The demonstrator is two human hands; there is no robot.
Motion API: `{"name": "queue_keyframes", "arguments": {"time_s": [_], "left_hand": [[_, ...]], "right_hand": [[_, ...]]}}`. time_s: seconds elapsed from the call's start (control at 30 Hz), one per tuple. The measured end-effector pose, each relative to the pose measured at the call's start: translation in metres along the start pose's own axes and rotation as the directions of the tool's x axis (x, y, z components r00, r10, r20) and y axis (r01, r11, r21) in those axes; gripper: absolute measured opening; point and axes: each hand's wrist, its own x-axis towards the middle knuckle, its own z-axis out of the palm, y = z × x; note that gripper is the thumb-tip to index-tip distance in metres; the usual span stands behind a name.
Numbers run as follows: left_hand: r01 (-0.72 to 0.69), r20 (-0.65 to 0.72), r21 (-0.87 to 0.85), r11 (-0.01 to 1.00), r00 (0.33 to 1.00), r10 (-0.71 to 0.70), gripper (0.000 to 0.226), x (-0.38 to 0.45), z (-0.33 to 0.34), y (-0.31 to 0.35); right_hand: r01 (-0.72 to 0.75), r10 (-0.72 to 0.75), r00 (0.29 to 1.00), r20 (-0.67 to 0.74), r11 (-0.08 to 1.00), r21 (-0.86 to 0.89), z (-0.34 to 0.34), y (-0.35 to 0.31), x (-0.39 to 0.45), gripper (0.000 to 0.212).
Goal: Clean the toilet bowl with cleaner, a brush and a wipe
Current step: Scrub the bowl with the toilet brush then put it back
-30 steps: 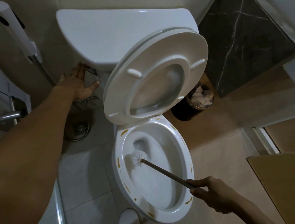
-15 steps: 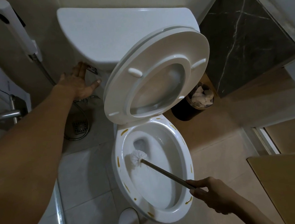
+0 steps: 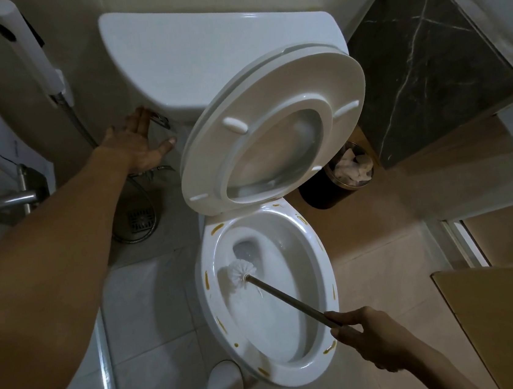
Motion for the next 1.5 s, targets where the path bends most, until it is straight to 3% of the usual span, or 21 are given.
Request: {"name": "queue_keyframes", "arguments": {"time_s": [0.57, 0.93, 1.17, 1.33, 1.5], "left_hand": [[0.006, -0.06, 0.004, 1.0, 0.998, -0.005, 0.079, -0.001, 0.001, 0.003], [0.059, -0.06, -0.047, 0.997, 0.996, -0.062, 0.076, -0.045, 0.008, 0.004], [0.075, -0.097, -0.122, 0.99, 0.991, -0.087, 0.076, -0.086, -0.015, 0.019], [0.04, -0.207, -0.195, 0.98, 0.975, -0.081, 0.072, -0.114, -0.048, 0.055], [-0.027, -0.284, -0.136, 0.99, 0.959, -0.012, 0.072, -0.13, -0.075, 0.105]], "right_hand": [[0.024, -0.024, 1.0, -0.017, 1.0, -0.006, -0.001, -0.003, -0.006, 0.04], [0.049, -0.052, 0.997, -0.05, 0.997, -0.057, -0.008, -0.003, -0.023, 0.04], [0.091, -0.103, 0.993, -0.055, 0.977, -0.191, -0.022, 0.001, -0.032, 0.041], [0.098, -0.129, 0.988, -0.083, 0.947, -0.307, -0.035, 0.009, -0.047, 0.05], [0.167, -0.205, 0.978, -0.043, 0.887, -0.43, -0.055, 0.022, -0.066, 0.051]]}}
